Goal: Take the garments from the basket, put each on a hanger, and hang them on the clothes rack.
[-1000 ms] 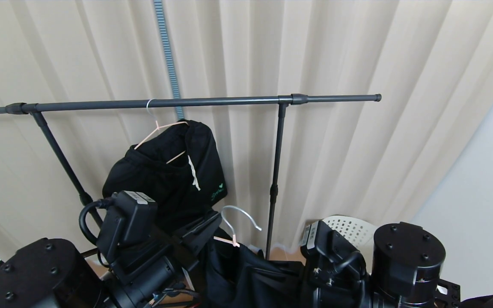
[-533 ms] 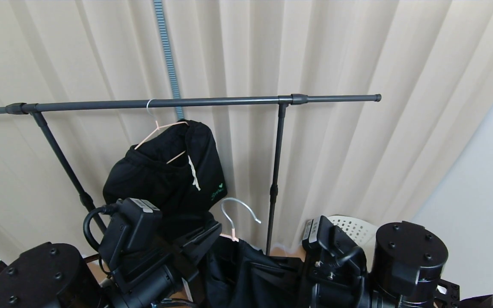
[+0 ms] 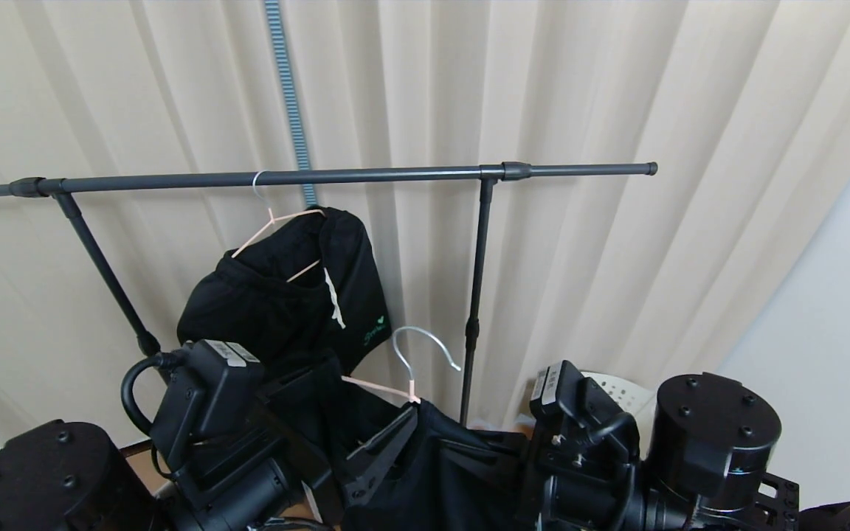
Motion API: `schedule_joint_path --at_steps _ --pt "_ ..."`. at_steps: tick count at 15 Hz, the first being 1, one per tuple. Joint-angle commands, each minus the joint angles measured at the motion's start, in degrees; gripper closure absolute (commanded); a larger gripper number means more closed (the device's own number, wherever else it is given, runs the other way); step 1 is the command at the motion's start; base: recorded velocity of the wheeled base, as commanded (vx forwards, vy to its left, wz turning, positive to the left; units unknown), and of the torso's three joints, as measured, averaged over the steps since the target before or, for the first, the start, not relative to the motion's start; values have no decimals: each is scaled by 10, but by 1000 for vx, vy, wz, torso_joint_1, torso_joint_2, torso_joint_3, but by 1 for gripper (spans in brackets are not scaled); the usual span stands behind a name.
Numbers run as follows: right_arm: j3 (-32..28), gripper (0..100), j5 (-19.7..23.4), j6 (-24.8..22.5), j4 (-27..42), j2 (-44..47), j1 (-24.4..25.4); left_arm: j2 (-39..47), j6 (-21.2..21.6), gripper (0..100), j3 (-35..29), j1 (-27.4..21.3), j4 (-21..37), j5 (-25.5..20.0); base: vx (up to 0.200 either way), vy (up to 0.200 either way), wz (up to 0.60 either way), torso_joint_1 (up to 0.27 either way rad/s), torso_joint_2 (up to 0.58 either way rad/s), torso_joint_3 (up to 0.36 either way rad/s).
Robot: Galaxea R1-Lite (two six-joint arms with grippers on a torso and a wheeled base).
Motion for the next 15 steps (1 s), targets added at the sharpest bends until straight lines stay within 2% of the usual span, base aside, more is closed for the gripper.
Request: schedule_joint_path --at_steps 1,4,6,8,9,10,11,12,13,15 --pt "-2 100 1 0 -1 0 -4 -7 0 0 1 0 0 0 0 0 0 0 0 0" --pt "-6 100 3 2 -1 -3 -26 -13 2 0 -2 0 11 0 0 0 0 0 0 0" --pt "-10 100 4 3 -1 -15 -30 -20 17 0 -22 0 60 0 0 0 0 0 0 0" --pt "-10 100 4 3 -1 -22 -31 -62 32 0 -80 1 178 4 0 0 0 0 0 0" --pt "-10 100 4 3 0 -25 -31 -77 33 0 -97 1 218 4 0 0 0 0 0 0" --pt "-10 100 4 2 0 -28 -33 -120 34 0 -174 1 380 3 0 0 0 0 0 0" --pt "-10 100 4 3 0 -29 -33 -137 34 0 -219 1 474 2 0 0 0 0 0 0" --pt "-10 100 4 2 0 -31 -33 -146 35 0 -258 1 544 2 0 0 0 0 0 0" --pt "-10 100 5 2 0 -32 -33 -148 35 0 -287 2 588 3 0 0 0 0 0 0" --pt "-10 100 5 2 0 -31 -33 -147 51 0 -312 8 636 5 0 0 0 0 0 0"
